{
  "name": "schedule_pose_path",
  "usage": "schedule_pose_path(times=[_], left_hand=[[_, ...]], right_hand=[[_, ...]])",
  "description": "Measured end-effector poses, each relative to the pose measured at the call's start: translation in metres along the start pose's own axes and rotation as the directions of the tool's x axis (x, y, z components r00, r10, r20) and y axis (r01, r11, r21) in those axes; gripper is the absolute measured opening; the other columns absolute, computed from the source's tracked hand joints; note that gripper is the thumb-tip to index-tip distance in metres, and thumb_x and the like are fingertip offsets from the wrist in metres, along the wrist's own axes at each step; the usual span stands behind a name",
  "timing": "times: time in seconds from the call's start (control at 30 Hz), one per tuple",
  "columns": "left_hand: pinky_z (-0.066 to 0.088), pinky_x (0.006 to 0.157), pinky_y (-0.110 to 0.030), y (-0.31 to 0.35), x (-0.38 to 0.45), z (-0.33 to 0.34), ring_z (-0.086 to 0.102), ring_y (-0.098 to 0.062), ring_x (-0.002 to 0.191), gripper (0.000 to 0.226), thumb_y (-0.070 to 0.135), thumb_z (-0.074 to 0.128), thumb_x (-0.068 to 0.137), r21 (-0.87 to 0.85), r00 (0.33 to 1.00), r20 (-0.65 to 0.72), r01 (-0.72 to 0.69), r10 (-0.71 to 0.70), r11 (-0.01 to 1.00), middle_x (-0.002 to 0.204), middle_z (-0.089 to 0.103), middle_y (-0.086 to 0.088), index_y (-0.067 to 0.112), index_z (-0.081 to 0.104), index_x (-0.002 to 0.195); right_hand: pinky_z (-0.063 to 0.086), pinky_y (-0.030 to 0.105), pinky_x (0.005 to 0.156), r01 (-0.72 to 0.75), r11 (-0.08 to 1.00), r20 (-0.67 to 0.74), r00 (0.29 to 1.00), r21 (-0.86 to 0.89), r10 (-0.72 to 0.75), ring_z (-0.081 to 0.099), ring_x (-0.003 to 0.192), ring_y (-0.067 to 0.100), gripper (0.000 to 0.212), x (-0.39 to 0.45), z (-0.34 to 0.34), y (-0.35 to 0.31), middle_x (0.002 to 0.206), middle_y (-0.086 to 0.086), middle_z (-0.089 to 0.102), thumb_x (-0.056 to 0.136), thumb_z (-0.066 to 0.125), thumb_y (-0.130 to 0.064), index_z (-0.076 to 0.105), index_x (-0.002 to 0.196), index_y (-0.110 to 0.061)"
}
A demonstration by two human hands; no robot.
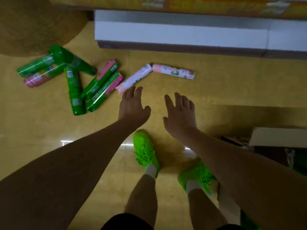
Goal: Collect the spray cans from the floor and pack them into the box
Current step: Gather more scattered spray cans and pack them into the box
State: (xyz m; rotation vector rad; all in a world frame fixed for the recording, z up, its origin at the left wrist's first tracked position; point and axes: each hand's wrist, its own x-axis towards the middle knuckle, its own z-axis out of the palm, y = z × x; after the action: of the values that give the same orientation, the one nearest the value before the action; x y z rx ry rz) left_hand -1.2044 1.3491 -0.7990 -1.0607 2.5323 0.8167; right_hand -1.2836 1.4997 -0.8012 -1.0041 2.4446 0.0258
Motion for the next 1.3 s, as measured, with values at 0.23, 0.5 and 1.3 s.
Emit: schedule_pose_path(times=[0.23, 0.5, 1.3], left_hand=[[0.038, 0.109, -0.048, -0.099, -0.015, -0.028, 0.042, -0.042, 0.132, 0.077, 0.033, 0.065, 0.071, -0.13, 0.984, -0.097, 0.137, -0.15, 0.982, 0.145, 0.046, -0.022, 0.005, 0.046, 0.14], [0.027, 0.117, -0.049, -0.182, -0.04, -0.029, 0.031, -0.041, 0.141, 0.078, 0.028, 0.069, 0.081, -0.322, 0.892, -0.105, 0.389, -0.441, 0.863, 0.154, 0.035, -0.023, 0.005, 0.037, 0.148], [0.028, 0.116, -0.048, -0.3, 0.033, 0.027, 0.025, -0.038, 0.144, 0.077, 0.028, 0.068, 0.087, -0.524, 0.685, 0.039, 0.634, -0.727, 0.569, 0.157, 0.029, -0.022, 0.006, 0.032, 0.152]], right_hand=[[0.031, 0.055, 0.11, 0.186, 0.975, 0.027, 0.983, -0.118, -0.184, 0.035, 0.135, 0.037, 0.08, 0.031, 0.013, -0.095, 0.151, 0.018, 0.034, 0.081, 0.071, -0.037, 0.034, 0.149, -0.017], [0.032, 0.052, 0.109, 0.373, 0.884, 0.142, 0.927, -0.283, -0.346, 0.035, 0.133, 0.034, 0.078, 0.071, 0.022, -0.162, 0.149, 0.016, 0.035, 0.082, 0.069, -0.04, 0.034, 0.148, -0.017], [0.035, 0.046, 0.103, 0.598, 0.691, 0.4, 0.796, -0.407, -0.454, 0.042, 0.126, 0.035, 0.068, 0.255, 0.094, -0.24, 0.137, 0.013, 0.045, 0.083, 0.067, -0.034, 0.04, 0.143, -0.016]])
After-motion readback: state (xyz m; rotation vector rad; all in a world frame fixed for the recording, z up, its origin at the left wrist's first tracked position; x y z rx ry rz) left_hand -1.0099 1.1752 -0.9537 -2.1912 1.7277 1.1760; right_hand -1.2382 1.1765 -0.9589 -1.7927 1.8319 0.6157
